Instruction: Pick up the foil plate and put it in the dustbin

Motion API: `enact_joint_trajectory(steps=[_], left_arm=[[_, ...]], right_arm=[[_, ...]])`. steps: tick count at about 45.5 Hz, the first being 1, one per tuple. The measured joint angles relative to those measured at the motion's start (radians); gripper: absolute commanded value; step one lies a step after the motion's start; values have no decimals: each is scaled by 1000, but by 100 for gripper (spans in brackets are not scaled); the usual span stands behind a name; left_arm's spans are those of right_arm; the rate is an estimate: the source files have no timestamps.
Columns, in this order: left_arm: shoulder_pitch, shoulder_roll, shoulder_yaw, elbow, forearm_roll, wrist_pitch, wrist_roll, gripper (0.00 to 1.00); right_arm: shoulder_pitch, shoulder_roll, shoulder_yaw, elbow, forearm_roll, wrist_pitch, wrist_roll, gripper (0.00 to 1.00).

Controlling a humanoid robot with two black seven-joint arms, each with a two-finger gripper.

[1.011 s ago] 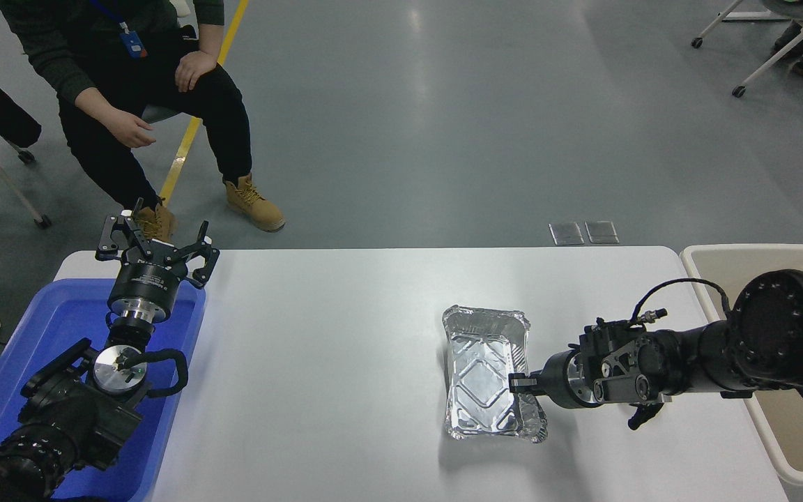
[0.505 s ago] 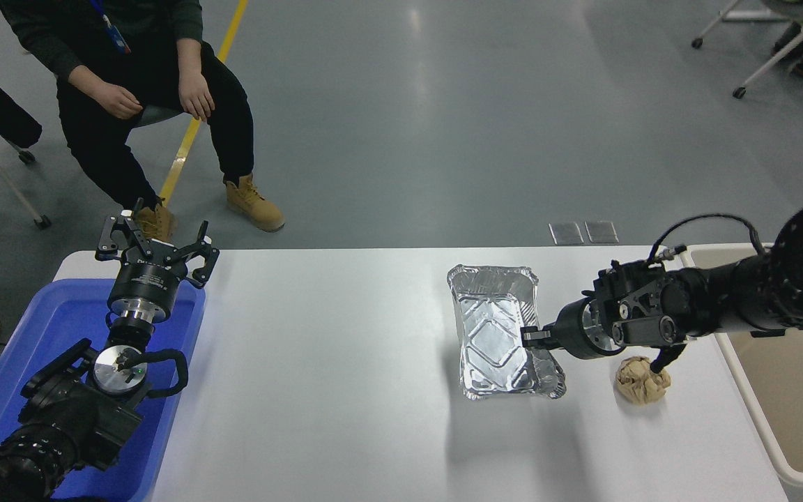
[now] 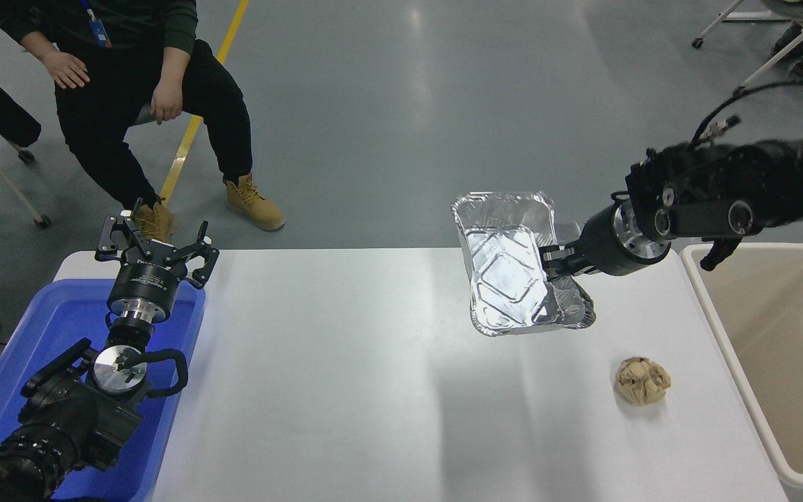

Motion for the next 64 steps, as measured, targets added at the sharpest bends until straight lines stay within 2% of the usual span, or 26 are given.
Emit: enact_joint_trajectory(steps=[15,32,55,64], left_arm=[[0,0,0,0,0,0,0,99],[0,0,0,0,0,0,0,99],[0,0,0,0,0,0,0,99],[0,0,0,0,0,0,0,99]], right_arm=[[170,-43,-18,69,-4,90,0,0],[152,-74,-71,38,-2,106,0,0],[-160,-370,-82,-316,15,52,0,0],[-363,-434,-29,-472,97,-43,-3,0]])
